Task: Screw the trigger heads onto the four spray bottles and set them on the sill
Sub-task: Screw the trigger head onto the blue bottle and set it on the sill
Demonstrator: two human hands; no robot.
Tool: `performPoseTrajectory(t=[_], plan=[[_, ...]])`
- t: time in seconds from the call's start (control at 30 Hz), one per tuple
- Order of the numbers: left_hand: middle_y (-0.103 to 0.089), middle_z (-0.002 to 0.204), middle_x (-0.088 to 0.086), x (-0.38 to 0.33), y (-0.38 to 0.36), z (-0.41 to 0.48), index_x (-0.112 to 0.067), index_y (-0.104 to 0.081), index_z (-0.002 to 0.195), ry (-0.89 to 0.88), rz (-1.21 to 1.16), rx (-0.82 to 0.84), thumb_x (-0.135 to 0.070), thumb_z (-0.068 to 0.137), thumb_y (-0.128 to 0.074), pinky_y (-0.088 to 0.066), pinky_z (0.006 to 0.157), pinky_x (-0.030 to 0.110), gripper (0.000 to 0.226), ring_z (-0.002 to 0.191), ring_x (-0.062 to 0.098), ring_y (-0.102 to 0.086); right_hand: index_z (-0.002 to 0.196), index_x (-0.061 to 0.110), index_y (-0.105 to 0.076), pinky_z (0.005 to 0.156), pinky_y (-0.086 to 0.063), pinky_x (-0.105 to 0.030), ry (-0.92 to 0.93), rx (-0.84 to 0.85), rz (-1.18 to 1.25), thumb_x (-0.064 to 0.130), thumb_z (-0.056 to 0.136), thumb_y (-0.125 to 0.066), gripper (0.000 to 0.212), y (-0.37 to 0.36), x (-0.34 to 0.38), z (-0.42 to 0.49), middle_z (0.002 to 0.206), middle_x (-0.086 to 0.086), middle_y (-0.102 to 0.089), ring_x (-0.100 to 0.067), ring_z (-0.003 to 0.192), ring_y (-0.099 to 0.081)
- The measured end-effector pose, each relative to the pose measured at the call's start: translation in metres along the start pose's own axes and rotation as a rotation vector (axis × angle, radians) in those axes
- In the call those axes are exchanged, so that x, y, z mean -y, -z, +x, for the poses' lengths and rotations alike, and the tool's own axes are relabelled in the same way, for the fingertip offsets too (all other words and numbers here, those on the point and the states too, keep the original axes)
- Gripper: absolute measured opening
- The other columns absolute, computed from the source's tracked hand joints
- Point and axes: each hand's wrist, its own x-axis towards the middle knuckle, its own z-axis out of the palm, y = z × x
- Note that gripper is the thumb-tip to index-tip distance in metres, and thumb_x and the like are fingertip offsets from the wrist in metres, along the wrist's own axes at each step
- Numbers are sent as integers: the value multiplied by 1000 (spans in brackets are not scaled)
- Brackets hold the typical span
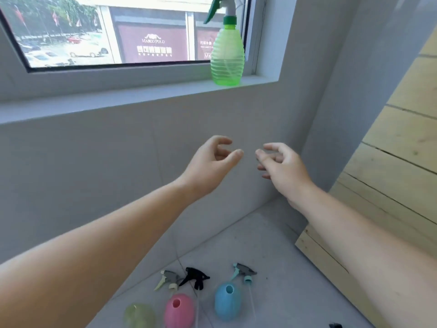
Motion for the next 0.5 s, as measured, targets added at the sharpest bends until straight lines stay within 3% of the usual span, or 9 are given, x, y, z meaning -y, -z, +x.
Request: performPoseTrajectory(t=[0.13,0.23,0.37,0.5], plan=[[-64,135,9,86,-34,-55,-16,-50,145,272,26,183,-40,94,-71,-51,106,31,60,121,18,-64,101,30,-64,93,-55,-53,-177,65,-88,53,78,-70,33,-3,-82,-40,98,-6,-74,-26,97,-72],[-45,157,7,147,-57,-97,-21,-34,158,431,68,322,-47,87,-77,-37,114,28,86,146,20,-44,94,29,-65,93,-56,-52,-305,125,-140,42,84,-72,18,-8,-147,-64,99,-5,-73,-27,99,-71],[-23,171,4,206,-88,-139,-25,-15,164,542,96,407,-45,74,-90,-28,121,29,118,157,17,-25,103,15,-68,90,-55,-44,-501,181,-178,33,87,-73,24,-21,-219,-86,103,-11,-70,-30,97,-69],[-9,174,-3,245,-116,-170,-28,-4,165,611,136,430,-44,70,-92,-22,128,36,130,159,17,-16,118,7,-65,79,-50,-34,-658,276,-220,30,86,-75,41,-39,-278,-96,98,-8,-65,-23,87,-62]])
